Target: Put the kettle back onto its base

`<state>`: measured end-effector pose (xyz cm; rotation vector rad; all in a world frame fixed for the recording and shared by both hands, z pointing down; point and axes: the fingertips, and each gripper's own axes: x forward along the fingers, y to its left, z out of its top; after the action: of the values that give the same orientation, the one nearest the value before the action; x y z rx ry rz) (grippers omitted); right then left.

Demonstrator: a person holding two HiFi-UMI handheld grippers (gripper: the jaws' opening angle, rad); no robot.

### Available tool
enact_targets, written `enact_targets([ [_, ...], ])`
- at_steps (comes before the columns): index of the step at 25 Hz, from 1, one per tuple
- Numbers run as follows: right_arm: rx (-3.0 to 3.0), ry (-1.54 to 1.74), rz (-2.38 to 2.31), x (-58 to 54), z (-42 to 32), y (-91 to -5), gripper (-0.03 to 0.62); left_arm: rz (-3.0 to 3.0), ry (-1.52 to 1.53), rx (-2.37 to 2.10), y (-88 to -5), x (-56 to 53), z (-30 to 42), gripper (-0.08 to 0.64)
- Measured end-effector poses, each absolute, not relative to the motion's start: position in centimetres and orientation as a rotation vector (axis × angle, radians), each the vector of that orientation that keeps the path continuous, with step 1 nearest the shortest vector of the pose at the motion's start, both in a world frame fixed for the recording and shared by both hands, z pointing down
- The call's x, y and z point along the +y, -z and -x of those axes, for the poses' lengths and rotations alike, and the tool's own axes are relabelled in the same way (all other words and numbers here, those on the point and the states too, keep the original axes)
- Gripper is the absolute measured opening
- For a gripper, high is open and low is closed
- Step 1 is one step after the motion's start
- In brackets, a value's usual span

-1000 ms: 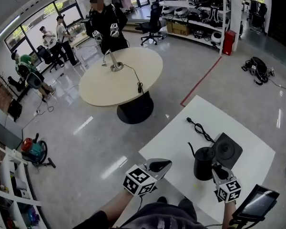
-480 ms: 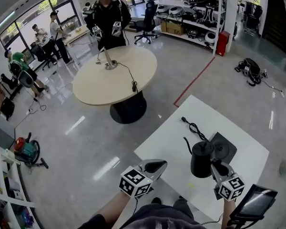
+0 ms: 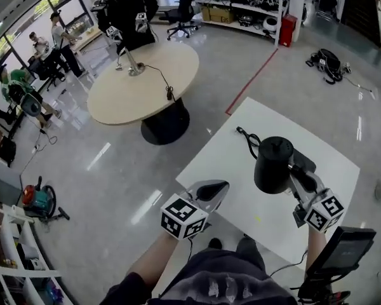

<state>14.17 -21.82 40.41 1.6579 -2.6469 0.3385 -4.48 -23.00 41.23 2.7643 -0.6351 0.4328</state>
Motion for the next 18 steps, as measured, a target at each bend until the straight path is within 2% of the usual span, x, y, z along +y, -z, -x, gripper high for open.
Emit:
enact_targets([
  [7, -2.634, -0.330, -1.676, -24.1, -19.2, -39.8, 0.051, -2.757, -0.430, -0.642, -40.3, -24.1, -0.4, 0.002],
  [18, -2.569, -0.395, -1.748, -25.8, -27.7, -45.2, 0.051, -2.688, -0.521, -0.653, -44.3, -24.8, -5.4, 0.001],
])
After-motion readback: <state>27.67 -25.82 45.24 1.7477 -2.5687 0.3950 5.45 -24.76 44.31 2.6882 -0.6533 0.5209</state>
